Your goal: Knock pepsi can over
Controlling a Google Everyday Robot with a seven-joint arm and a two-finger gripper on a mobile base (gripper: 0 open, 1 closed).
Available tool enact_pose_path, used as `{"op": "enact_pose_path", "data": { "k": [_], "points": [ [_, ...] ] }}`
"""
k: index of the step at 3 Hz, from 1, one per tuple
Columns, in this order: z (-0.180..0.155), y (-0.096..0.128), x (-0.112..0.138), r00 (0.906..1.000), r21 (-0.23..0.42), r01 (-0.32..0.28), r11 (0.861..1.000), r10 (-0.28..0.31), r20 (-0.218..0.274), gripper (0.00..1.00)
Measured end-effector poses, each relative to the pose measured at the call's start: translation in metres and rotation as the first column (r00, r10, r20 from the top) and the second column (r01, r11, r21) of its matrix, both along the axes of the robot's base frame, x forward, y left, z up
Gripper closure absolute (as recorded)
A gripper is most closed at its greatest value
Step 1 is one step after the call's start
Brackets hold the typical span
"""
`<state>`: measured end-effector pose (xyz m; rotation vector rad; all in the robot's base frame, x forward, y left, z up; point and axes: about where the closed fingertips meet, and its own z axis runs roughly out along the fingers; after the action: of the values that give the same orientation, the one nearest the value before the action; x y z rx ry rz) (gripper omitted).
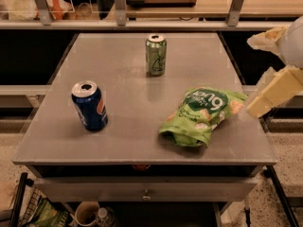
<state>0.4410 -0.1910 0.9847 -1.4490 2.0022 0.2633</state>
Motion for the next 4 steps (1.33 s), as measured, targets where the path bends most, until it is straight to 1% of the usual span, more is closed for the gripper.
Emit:
{"op": "enact_pose_path", "data": {
  "k": [1,2,3,4],
  "points": [
    [-0.004,0.017,-0.001,0.9974,0.180,-0.067,0.981,0.060,0.039,0.00],
    [0.005,0.049,-0.010,0.9945,0.352,-0.104,0.930,0.094,0.048,0.00],
    [0.005,0.049,-0.010,0.9945,0.352,-0.105,0.930,0.094,0.048,0.00],
    [0.001,0.055,-0.011,0.9976,0.360,-0.069,0.930,0.061,0.035,0.00]
  ]
}}
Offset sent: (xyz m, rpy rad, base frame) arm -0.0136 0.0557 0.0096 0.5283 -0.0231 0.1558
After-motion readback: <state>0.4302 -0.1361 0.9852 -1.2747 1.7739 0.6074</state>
